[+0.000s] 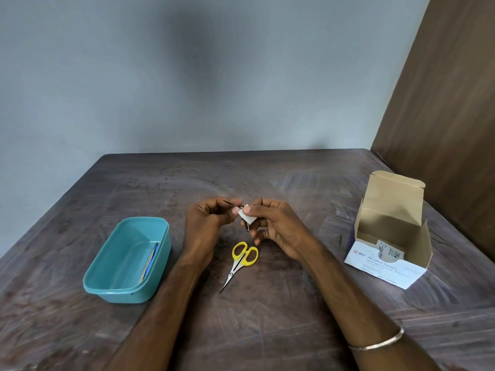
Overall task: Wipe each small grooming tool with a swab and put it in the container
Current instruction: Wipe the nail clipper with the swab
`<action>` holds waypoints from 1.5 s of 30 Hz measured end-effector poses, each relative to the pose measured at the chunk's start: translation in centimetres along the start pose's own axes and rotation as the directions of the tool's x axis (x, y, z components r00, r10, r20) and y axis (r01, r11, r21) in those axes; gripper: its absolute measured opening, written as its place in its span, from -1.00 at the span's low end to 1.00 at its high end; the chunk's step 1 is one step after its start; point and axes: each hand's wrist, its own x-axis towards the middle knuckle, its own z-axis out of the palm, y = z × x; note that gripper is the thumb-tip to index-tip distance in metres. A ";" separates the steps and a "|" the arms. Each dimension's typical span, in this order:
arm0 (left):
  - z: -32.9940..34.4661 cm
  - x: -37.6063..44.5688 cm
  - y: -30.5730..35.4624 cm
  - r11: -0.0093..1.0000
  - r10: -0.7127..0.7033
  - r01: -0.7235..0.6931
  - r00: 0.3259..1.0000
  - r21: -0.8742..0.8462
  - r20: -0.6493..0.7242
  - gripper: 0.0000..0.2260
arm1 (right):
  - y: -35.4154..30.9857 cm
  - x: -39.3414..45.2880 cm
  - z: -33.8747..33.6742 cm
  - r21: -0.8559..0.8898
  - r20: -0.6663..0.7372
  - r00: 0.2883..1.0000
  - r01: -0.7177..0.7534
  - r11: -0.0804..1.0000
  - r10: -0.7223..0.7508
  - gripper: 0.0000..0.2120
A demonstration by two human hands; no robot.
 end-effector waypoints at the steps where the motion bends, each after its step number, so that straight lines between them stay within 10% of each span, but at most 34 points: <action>1: 0.0 0.0 0.1 1.000 -0.001 0.001 1.000 0.002 -0.003 -0.76 | 0.0 0.0 0.0 -0.002 0.003 1.000 -0.001 1.000 0.001 -0.83; 25: -0.1 -0.1 0.5 1.000 -0.016 0.014 0.995 -0.022 -0.099 -0.81 | 0.2 0.2 0.5 0.033 -0.007 0.999 0.051 0.998 -0.051 -0.86; 35: -0.2 -0.4 0.4 0.910 0.216 -0.204 0.976 0.359 0.007 -0.90 | 0.0 0.0 0.2 -0.002 -0.102 0.994 0.035 0.999 -0.035 -0.88; 45: -0.1 -0.4 0.7 0.973 0.074 -0.026 0.977 0.229 -0.200 -0.86 | -0.1 -0.2 0.1 0.007 -0.082 0.994 0.078 0.997 -0.078 -0.79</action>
